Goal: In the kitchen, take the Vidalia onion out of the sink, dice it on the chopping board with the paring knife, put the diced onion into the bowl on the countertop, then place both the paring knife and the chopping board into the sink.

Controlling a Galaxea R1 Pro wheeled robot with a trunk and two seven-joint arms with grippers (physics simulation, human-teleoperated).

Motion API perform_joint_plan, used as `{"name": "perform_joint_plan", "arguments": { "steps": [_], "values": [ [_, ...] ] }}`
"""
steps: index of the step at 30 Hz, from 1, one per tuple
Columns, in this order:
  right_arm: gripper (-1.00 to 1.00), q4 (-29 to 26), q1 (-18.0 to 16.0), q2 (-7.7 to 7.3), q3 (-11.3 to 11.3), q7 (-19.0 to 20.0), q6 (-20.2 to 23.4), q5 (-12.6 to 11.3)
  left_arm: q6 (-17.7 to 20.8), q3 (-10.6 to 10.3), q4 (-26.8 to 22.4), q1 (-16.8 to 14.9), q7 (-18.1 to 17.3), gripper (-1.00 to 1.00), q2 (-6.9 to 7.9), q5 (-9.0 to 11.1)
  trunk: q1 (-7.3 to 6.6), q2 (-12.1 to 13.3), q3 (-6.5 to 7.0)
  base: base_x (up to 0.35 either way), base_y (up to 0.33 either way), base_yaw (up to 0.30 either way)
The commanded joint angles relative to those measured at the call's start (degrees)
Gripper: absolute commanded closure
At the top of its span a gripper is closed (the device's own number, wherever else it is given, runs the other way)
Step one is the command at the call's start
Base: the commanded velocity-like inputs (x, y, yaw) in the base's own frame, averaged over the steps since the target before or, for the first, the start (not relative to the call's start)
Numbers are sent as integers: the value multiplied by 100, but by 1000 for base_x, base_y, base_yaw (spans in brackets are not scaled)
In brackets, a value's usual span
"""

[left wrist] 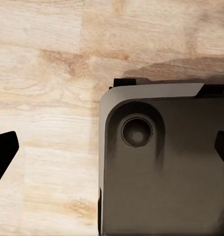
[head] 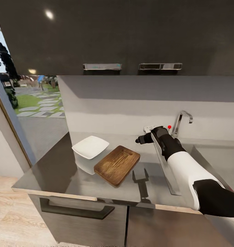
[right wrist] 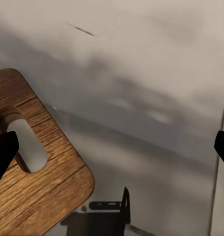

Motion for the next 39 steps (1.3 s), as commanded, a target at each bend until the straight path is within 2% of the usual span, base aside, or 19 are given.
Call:
{"name": "perform_joint_plan", "arguments": {
  "steps": [1, 39],
  "values": [
    [-100, -6, -1, 1, 5, 43, 21, 61, -19, -25, 4, -3, 2, -100, 1, 37, -23, 37, 2, 0, 0, 0],
    [-100, 3, 31, -9, 6, 38, 21, 61, -19, -25, 4, -3, 2, -100, 1, 37, -857, 1561, 335, 0, 0, 0]
  ]
}}
